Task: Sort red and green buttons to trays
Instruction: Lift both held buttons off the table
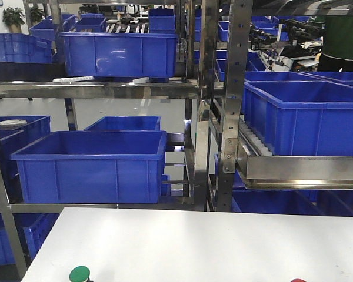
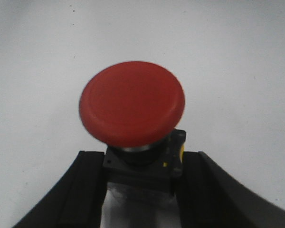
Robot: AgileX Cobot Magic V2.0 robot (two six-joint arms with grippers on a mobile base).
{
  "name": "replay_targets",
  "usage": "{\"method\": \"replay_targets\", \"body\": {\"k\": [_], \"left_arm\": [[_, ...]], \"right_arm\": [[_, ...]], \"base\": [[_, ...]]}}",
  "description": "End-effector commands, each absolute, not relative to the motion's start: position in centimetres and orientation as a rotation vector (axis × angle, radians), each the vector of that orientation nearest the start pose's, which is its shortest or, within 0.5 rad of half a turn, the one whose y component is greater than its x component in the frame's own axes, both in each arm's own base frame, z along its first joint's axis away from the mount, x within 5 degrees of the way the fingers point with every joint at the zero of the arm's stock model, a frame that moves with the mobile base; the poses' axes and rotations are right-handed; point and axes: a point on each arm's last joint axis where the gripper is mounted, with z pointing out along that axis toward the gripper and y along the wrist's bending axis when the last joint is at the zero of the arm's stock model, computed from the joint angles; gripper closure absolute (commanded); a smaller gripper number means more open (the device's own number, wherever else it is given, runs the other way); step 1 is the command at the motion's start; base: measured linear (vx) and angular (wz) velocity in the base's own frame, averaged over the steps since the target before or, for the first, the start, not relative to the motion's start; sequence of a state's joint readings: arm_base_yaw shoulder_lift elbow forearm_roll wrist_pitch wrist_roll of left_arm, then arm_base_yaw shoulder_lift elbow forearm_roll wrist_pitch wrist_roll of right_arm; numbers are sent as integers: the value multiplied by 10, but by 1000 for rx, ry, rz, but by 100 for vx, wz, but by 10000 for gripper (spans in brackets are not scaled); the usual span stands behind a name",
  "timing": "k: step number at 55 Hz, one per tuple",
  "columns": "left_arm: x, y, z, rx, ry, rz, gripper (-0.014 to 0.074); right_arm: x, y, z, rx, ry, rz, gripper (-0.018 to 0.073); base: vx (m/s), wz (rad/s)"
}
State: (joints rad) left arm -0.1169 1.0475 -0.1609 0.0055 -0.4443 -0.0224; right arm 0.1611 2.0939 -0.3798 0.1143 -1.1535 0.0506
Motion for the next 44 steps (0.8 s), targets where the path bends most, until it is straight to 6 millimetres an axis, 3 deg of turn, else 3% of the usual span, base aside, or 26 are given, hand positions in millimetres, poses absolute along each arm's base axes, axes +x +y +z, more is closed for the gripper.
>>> {"method": "replay_targets", "body": {"k": [1,11,29,44], "left_arm": [[180,-25,198,113,1780,-127,63],[198,-39,170,280,1793,-197,123],[233,-50,123,263,1775,-309,147],[261,-60,107,334,1770,-367,146]], "right_arm": [[269,33,81,0,1824,64,570],[269,33,81,0,1823,64,570],[269,33,81,2,1823,62,570],[269,31,81,18,1823,48,570]], "base": [[0,0],[0,0],[0,0],[0,0]]}}
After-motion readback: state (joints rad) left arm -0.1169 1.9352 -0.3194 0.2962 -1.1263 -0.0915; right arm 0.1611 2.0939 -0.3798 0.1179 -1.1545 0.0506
